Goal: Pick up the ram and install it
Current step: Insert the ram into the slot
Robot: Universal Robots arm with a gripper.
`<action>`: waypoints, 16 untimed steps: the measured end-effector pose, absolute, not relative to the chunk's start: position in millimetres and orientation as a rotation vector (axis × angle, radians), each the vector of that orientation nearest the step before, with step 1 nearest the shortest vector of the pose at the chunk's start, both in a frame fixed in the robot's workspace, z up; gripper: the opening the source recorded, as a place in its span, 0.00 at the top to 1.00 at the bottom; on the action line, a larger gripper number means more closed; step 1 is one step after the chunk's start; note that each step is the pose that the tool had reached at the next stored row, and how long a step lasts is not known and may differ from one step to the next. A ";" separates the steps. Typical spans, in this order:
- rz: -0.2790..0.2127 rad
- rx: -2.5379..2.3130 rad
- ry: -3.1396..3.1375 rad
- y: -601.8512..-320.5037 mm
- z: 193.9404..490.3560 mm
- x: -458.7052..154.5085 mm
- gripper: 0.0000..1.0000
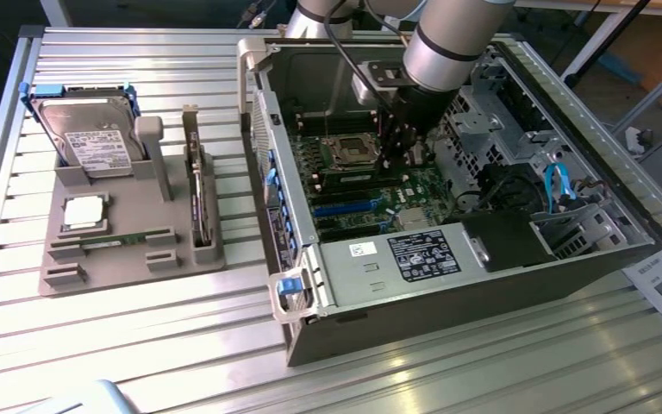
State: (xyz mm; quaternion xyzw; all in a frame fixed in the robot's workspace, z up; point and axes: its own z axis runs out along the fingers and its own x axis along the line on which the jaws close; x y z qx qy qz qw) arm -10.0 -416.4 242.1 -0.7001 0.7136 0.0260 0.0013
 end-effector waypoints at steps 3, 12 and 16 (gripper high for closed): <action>0.082 -2.203 2.235 -416.4 242.1 -10.1 0.88; 0.082 -2.203 2.235 -415.4 241.4 -9.6 0.88; 0.082 -2.203 2.235 -415.4 240.7 -9.6 0.88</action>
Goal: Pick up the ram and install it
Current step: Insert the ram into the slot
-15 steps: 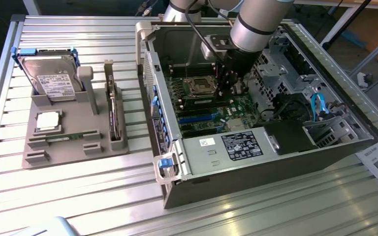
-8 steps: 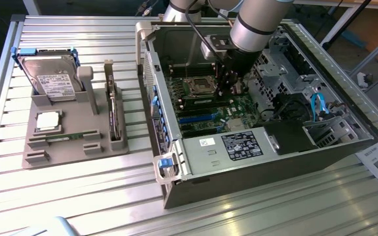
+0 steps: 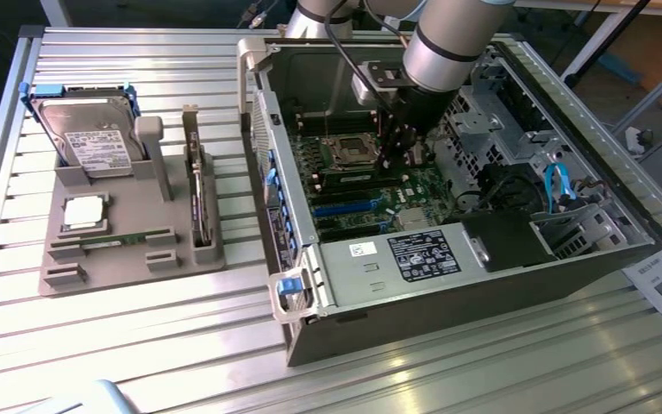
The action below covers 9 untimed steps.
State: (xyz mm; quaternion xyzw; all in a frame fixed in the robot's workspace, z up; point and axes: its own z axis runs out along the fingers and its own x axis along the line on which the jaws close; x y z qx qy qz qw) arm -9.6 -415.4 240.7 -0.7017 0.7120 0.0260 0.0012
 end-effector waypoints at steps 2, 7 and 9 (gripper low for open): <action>0.082 -2.203 2.235 -415.4 240.5 -9.6 0.88; 0.082 -2.203 2.235 -415.4 239.5 -9.6 0.88; 0.082 -2.203 2.235 -415.4 239.5 -9.6 0.88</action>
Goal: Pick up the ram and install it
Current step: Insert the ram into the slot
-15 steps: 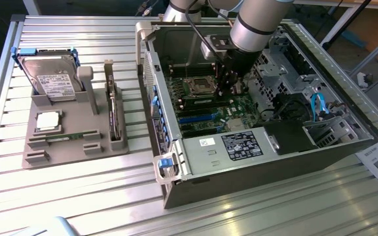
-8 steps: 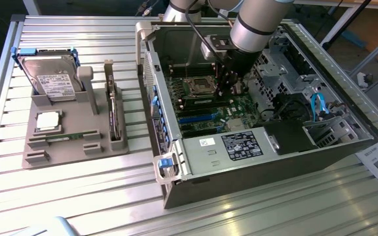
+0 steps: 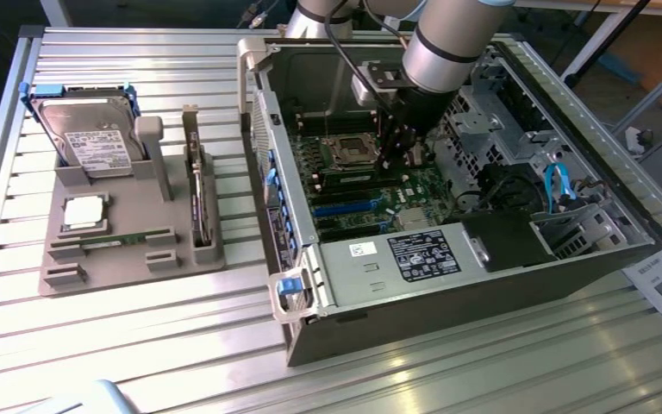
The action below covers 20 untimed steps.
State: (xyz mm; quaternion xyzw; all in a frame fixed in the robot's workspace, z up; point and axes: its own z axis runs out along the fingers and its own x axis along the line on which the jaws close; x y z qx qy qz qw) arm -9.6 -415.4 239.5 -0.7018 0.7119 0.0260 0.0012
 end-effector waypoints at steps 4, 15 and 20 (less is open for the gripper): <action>0.082 -2.206 2.232 -415.4 239.5 -9.4 0.88; 0.082 -2.207 2.231 -415.4 241.4 -9.4 0.88; 0.082 -2.212 2.226 -415.4 241.4 -9.4 0.88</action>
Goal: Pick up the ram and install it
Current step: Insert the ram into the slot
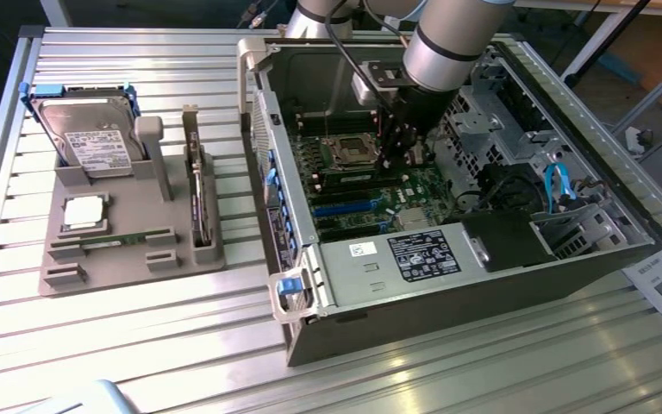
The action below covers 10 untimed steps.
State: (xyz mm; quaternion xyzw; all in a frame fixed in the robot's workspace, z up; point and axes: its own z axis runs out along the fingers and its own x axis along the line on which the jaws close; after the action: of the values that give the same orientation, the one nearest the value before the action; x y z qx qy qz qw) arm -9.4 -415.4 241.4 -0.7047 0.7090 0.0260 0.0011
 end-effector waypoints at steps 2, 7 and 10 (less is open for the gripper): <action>0.082 -2.212 2.226 -415.4 241.3 -9.4 0.88; 0.080 -2.212 2.225 -415.4 240.8 -9.4 0.88; 0.080 -2.212 2.225 -415.4 240.5 -9.5 0.88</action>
State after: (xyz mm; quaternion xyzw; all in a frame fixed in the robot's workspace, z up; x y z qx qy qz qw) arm -9.5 -415.4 240.5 -0.7047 0.7090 0.0255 0.0017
